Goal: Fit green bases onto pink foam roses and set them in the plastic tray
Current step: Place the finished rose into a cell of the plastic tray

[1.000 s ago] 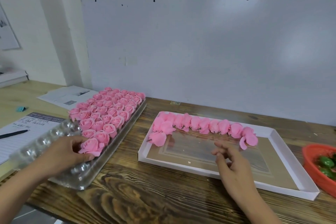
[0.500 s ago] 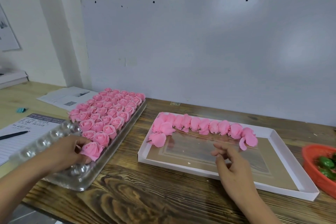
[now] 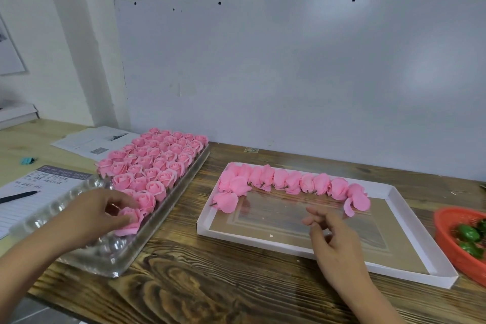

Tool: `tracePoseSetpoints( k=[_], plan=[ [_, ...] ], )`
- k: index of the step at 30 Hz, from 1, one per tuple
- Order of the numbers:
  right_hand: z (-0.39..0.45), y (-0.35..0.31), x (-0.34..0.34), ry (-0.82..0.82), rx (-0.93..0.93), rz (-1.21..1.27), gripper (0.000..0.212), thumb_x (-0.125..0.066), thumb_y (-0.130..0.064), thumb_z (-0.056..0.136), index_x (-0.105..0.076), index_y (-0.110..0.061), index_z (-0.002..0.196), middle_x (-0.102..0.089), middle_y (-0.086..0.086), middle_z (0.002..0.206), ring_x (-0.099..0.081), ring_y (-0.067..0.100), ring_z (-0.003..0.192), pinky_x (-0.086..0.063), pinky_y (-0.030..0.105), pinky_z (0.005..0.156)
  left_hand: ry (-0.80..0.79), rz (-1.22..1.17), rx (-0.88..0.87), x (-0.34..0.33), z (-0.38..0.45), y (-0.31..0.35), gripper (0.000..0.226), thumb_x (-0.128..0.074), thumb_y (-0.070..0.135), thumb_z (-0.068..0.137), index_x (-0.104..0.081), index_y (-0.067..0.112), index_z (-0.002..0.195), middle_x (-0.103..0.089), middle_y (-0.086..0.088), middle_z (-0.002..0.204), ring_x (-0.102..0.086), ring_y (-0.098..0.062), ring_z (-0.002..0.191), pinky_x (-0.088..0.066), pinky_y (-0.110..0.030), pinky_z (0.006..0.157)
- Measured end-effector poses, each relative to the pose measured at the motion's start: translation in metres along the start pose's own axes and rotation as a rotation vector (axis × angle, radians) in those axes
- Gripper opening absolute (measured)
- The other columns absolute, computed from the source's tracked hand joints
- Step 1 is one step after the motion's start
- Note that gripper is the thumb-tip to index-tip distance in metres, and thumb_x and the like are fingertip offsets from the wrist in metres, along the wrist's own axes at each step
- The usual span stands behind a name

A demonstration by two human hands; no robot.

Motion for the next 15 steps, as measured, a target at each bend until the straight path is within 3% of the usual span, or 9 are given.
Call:
tracePoseSetpoints(
  k=[2,5,10,15],
  plan=[
    [0.000,0.001,0.000,0.000,-0.004,0.006,0.047,-0.056,-0.004,0.091,-0.053,-0.049,0.105,-0.063,-0.030,0.097,-0.061,0.003,0.082,-0.043,0.006,0.065,0.006,0.078,-0.016,-0.003,0.001,0.004,0.024,-0.078,0.007,0.084,-0.077,0.029,0.091,-0.074,-0.001,0.083,-0.055,-0.009,0.037,-0.047,-0.021,0.037],
    [0.001,0.002,0.000,0.005,-0.005,0.010,0.047,-0.056,-0.003,0.091,-0.054,-0.048,0.105,-0.064,-0.030,0.097,-0.061,0.004,0.081,-0.042,0.006,0.063,-0.039,0.148,0.002,-0.009,0.003,0.003,0.028,-0.079,0.010,0.082,-0.075,0.034,0.095,-0.075,0.005,0.087,-0.069,-0.009,0.062,-0.059,-0.024,0.057],
    [0.000,0.002,-0.001,0.005,0.001,0.009,0.047,-0.057,-0.002,0.090,-0.055,-0.047,0.105,-0.064,-0.029,0.096,-0.061,0.004,0.082,-0.042,0.006,0.063,-0.078,0.162,-0.002,-0.013,0.007,-0.001,0.046,-0.078,0.007,0.078,-0.069,0.033,0.115,-0.066,0.023,0.097,-0.065,0.012,0.076,-0.052,-0.012,0.060],
    [0.000,0.003,-0.001,0.002,-0.004,0.004,0.047,-0.057,-0.003,0.090,-0.054,-0.048,0.103,-0.064,-0.029,0.095,-0.061,0.005,0.079,-0.042,0.006,0.062,-0.108,0.195,0.030,-0.016,0.009,0.001,0.055,-0.079,0.003,0.077,-0.064,0.030,0.123,-0.067,0.015,0.099,-0.069,-0.002,0.077,-0.056,-0.017,0.066]
  ],
)
Point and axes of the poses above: each hand's wrist, its own z-axis towards the middle knuckle, its own x-axis out of the back of the hand, y = z × x, the point moved 7 cm from there along z, towards the middle knuckle
